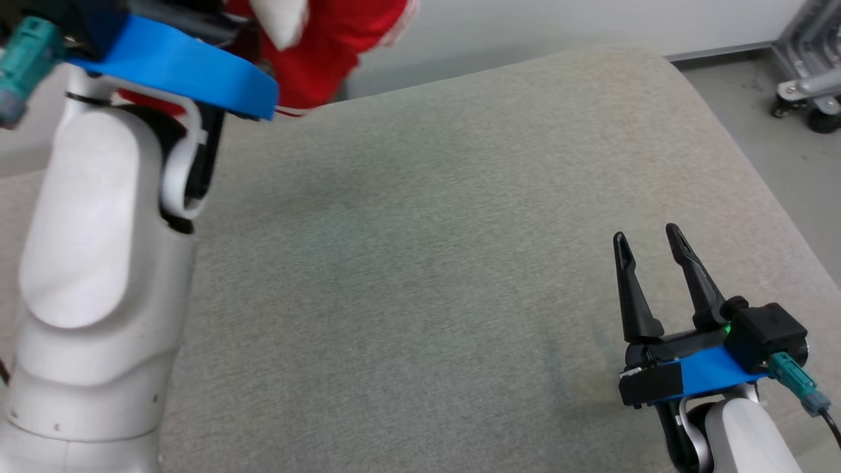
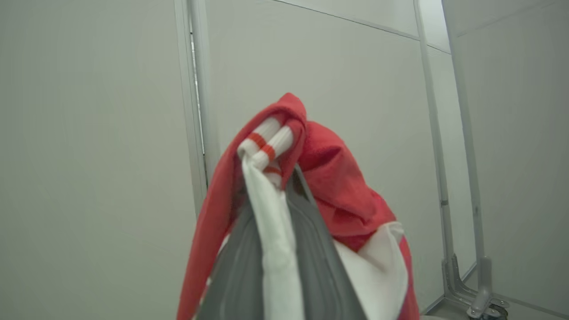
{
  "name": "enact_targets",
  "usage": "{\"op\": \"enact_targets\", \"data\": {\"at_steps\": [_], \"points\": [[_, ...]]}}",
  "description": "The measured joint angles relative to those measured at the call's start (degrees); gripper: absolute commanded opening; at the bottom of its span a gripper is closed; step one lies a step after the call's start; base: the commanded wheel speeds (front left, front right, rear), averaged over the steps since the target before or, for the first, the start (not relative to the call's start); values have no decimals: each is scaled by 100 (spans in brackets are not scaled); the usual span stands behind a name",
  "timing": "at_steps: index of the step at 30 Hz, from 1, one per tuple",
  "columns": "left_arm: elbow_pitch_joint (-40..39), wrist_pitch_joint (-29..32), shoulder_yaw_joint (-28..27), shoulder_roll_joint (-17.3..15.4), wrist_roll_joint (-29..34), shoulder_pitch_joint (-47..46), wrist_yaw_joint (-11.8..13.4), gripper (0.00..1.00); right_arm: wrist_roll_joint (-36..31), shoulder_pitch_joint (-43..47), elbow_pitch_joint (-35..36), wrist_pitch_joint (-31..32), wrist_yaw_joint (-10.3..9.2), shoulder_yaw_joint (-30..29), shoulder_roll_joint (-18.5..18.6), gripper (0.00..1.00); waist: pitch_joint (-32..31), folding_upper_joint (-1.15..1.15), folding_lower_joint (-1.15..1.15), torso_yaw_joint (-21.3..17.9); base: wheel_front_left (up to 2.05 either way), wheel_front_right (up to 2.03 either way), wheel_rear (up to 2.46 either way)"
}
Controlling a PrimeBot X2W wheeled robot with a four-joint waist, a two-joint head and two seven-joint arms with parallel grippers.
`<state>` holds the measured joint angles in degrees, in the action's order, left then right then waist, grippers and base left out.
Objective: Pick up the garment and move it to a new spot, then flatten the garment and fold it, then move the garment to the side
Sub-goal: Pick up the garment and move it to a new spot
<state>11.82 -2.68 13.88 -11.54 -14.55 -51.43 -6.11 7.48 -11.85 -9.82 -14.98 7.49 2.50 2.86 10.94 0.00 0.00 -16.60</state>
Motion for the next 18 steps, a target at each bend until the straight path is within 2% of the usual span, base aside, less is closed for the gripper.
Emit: {"op": "enact_targets", "data": {"at_steps": [4, 8, 18], "points": [[126, 4, 233, 147, -59, 241, -16, 0, 69, 1, 51, -5, 0, 21, 1, 100, -1, 0, 0, -227, 0, 0, 0], [394, -76, 466, 287, -122, 699, -43, 0, 78, -7, 93, -5, 0, 3, 0, 100, 33, 0, 0, -269, 0, 0, 0], [1556, -458, 1216, 569, -314, 1958, -96, 0, 48, -30, 133, -7, 0, -88, 1, 100, 94, 0, 0, 11, 0, 0, 0]]}}
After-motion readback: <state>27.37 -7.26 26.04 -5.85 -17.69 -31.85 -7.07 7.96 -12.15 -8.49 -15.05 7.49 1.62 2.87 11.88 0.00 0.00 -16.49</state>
